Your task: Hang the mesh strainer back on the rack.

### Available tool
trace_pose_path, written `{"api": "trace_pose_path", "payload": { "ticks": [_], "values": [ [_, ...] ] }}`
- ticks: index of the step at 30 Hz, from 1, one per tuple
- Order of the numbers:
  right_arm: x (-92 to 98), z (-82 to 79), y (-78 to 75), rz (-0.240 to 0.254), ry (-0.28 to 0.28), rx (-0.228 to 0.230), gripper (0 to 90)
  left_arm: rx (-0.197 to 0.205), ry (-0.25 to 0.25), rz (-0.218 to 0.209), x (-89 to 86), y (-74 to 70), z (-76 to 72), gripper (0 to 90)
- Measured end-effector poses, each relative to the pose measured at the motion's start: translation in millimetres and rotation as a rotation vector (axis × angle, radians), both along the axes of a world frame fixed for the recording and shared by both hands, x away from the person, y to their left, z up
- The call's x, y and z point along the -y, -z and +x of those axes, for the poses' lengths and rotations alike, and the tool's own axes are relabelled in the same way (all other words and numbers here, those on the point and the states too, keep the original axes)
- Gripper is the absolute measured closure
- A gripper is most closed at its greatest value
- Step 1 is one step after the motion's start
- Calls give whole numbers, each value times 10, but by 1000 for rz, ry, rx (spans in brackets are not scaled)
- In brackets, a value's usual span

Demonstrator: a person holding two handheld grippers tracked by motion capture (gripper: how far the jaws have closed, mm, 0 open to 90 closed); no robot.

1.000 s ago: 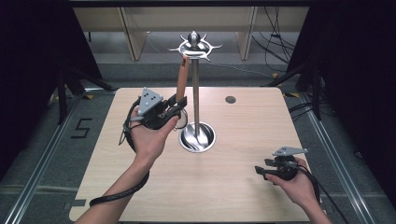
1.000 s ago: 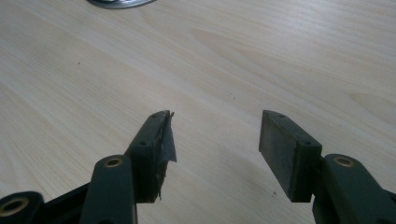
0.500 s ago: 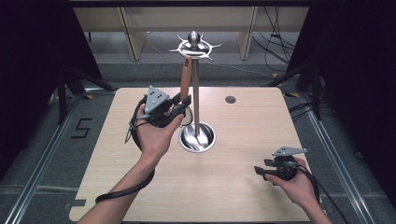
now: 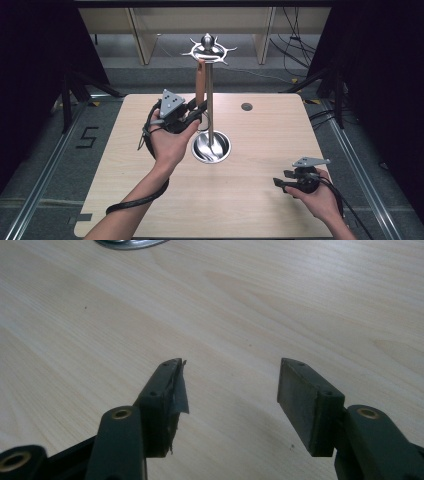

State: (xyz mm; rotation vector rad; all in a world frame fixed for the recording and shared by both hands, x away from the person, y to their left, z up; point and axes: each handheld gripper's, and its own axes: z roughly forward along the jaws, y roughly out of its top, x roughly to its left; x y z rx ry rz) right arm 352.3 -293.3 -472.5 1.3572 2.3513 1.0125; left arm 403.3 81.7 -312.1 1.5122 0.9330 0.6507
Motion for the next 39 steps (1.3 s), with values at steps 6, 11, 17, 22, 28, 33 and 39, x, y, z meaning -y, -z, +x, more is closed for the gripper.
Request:
{"api": "trace_pose_path", "payload": {
  "ticks": [6, 11, 17, 22, 28, 33, 39],
  "values": [
    [-12, 5, 17, 6, 0, 24, 446, 0, -3, -1, 27, -7, 32, 688],
    [3, 5, -4, -2, -12, 15, 446, -7, -7, -2, 57, 4, 67, 688],
    [11, 8, -2, -4, -15, 21, 446, -16, -4, -1, 71, 17, 87, 687],
    [9, 6, -9, -2, -13, 20, 446, -26, -2, 5, 86, 36, 119, 687],
    [3, 1, -14, 13, -5, -1, 446, -29, 0, 7, 102, 42, 127, 687],
    [0, -11, -25, 9, 2, -12, 446, -29, 1, 8, 101, 44, 131, 687],
    [3, 1, -5, 0, -10, 26, 446, -33, 1, 2, 97, 43, 143, 685]
  ]
}}
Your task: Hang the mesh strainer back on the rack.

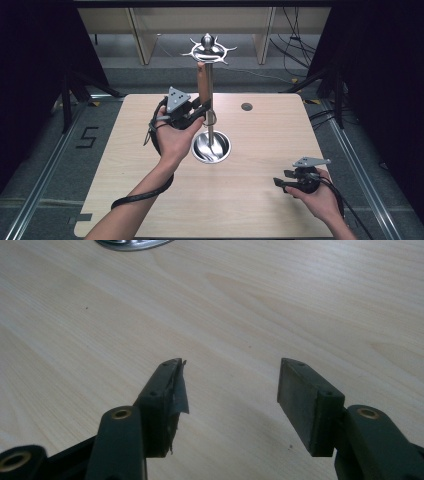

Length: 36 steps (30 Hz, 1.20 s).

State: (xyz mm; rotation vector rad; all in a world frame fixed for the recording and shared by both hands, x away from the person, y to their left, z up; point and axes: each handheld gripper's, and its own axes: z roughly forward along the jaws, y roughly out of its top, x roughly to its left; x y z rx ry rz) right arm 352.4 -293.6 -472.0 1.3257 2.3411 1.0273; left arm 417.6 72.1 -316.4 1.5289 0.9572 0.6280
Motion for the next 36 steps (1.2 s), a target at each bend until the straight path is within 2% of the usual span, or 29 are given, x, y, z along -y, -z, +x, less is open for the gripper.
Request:
{"api": "trace_pose_path", "payload": {
  "ticks": [1, 2, 4, 6, 8, 11, 14, 16, 21, 24, 25, 26, 27, 31, 36],
  "values": [
    [3, 3, 6, -5, -3, 8, 446, -1, 0, 1, -1, 0, 2, 685],
    [-3, -7, -14, 3, 9, -20, 446, -2, 1, 1, -1, -1, 6, 685],
    [-5, -11, -15, 9, 14, -29, 446, -4, 0, 2, -3, -4, 8, 684],
    [6, 1, -12, 0, 2, -16, 446, -7, 1, 3, -5, -5, 12, 683],
    [-6, -12, -15, 7, 16, -27, 446, -11, 3, 0, -3, -11, 19, 680],
    [-1, -6, -14, 1, 8, -19, 446, -14, 8, 1, 1, -13, 27, 671],
    [5, -2, -15, -1, 2, -20, 446, -16, 12, 4, 2, -15, 28, 643],
    [-4, -15, -22, 6, 14, -41, 446, -19, 18, 5, -4, -11, 26, 614],
    [0, -13, -21, 8, 13, -38, 446, -16, 16, -3, -31, -8, 4, 544],
    [5, -11, -18, 6, 12, -35, 446, -4, 30, 13, -80, -15, -42, 515],
    [10, -4, -4, -2, 4, -15, 446, -3, 29, 16, -97, -16, -58, 505],
    [10, -4, -4, -2, 4, -15, 446, -3, 29, 16, -97, -16, -58, 498],
    [4, -10, -17, 6, 12, -35, 446, 0, 28, 16, -116, -18, -76, 498],
    [0, -11, -19, 8, 14, -38, 446, 9, 33, 23, -210, -41, -156, 472],
    [0, -12, -18, 7, 19, -40, 446, -12, 34, 21, -343, -44, -270, 431]
  ]
}}
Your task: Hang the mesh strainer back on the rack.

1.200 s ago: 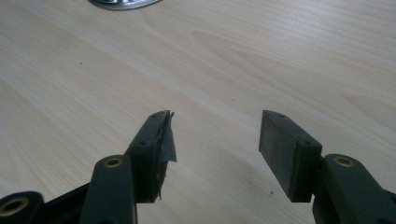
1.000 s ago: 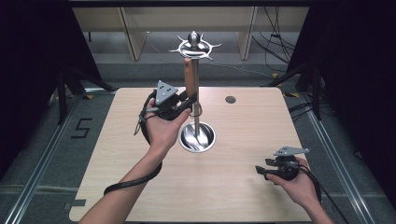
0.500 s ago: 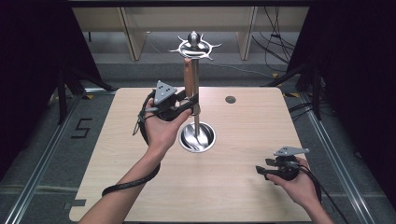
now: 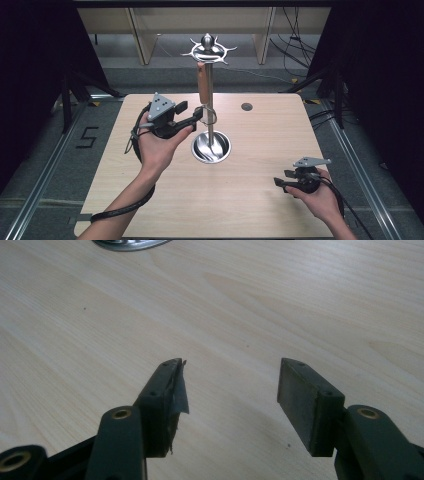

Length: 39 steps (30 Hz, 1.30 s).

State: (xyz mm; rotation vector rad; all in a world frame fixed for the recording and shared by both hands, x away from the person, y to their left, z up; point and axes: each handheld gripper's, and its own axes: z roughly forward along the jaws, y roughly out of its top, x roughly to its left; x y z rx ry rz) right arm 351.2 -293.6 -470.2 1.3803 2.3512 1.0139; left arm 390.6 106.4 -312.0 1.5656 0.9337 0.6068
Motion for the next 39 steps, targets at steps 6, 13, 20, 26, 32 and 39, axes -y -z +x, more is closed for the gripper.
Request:
{"api": "trace_pose_path", "payload": {
  "ticks": [6, 13, 20, 26, 32, 39],
  "values": [
    [4, -7, 6, 5, 9, 3, 446, -5, 1, 8, -136, 47, -96, 409],
    [5, -8, 5, 11, 8, -7, 446, -30, -35, 22, -434, 223, -232, 401],
    [2, 0, 26, -9, -1, 26, 446, -56, -65, 12, -665, 454, -308, 405],
    [10, 10, 41, 2, -7, 35, 446, -75, -103, 12, -847, 717, -386, 408],
    [-4, -9, 16, 2, 13, 1, 446, -110, -118, 32, -1016, 1069, -454, 425],
    [4, -2, 14, -5, 6, 1, 446, -156, -168, 87, -1235, 1357, -484, 422]
  ]
}}
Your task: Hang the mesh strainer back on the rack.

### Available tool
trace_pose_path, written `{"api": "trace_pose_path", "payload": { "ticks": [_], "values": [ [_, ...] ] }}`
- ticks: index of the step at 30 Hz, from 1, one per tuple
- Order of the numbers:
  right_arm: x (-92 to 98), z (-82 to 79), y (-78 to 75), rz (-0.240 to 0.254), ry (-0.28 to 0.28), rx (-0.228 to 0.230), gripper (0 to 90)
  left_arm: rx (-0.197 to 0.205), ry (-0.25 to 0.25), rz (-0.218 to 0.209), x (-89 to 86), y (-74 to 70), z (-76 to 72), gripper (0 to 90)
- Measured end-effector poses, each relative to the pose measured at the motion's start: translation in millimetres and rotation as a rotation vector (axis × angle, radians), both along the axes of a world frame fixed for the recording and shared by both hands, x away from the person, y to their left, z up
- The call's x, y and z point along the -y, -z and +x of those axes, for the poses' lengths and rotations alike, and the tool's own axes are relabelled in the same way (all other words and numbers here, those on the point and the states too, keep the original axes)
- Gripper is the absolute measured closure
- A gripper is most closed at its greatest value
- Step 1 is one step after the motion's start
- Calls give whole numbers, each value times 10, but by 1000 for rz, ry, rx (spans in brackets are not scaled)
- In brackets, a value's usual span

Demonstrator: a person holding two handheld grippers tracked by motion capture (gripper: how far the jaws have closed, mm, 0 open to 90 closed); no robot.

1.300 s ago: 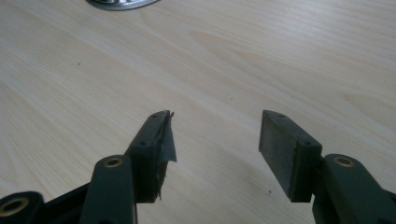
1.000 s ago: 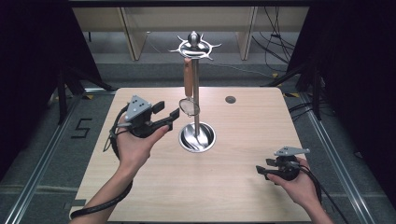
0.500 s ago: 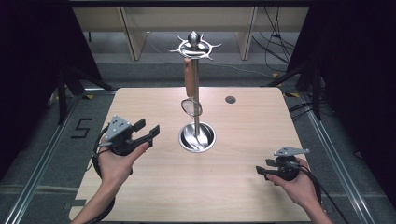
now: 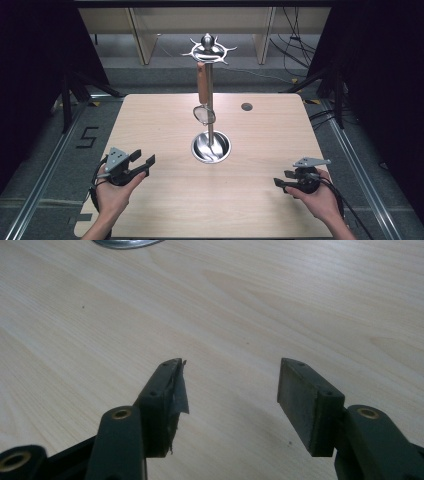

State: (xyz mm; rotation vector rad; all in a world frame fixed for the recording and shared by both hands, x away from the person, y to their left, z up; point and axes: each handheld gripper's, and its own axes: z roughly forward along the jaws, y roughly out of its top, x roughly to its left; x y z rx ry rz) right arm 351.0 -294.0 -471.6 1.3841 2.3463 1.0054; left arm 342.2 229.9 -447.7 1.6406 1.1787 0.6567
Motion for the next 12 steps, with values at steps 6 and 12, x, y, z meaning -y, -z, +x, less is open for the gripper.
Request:
{"api": "trace_pose_path", "payload": {
  "ticks": [6, 12],
  "values": [
    [13, 21, 23, -9, -19, 23, 446, -63, -16, -16, -74, 184, 37, 429],
    [10, 20, 16, 6, 1, -19, 446, -63, 14, 10, -41, 210, 52, 428]
  ]
}}
